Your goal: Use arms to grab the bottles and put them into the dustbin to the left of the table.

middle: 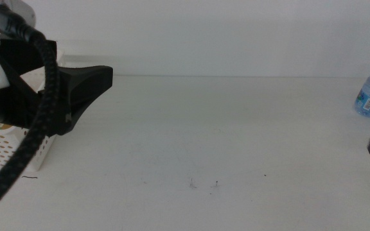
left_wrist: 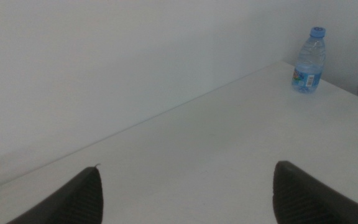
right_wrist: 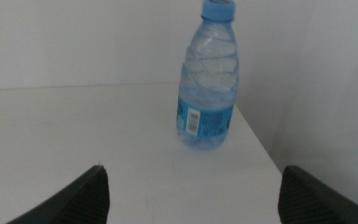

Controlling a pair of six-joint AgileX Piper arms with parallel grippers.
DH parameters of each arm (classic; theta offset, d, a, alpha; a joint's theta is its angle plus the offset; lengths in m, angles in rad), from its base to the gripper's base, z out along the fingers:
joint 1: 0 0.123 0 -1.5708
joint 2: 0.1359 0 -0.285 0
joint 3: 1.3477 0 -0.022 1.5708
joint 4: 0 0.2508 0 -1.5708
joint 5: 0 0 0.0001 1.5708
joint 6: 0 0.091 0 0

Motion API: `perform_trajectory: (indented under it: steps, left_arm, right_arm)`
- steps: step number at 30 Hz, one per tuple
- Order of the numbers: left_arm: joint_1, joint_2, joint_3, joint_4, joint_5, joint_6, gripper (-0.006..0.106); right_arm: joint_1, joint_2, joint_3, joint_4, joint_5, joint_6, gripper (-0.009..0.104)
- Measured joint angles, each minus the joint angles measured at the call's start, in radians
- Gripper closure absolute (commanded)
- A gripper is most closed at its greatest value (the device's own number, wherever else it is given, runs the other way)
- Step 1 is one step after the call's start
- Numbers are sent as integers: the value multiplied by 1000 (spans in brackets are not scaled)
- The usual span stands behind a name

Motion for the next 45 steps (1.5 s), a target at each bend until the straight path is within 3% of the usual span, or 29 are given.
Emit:
perform_trajectory:
  steps: [9,11,15,20,30,45]
  left_arm:
    - [0,0,0,0,0,0,7]
    - [0,0,0,0,0,0,7]
    - [0,0,0,0,0,0,7]
    - [0,0,0,0,0,0,7]
    - [0,0,0,0,0,0,7]
    - [0,0,0,0,0,0,7]
  right_arm:
    - [-35,257,-252,12,23,-66,2]
    - [-64,301,-306,-13,41,-66,2]
    - [-136,361,-415,-127,102,-10,2]
    - [-236,407,-541,-325,206,85,2]
    - [-285,457,-611,-491,231,128,2]
    - [-285,647,-793,-508,234,150,2]
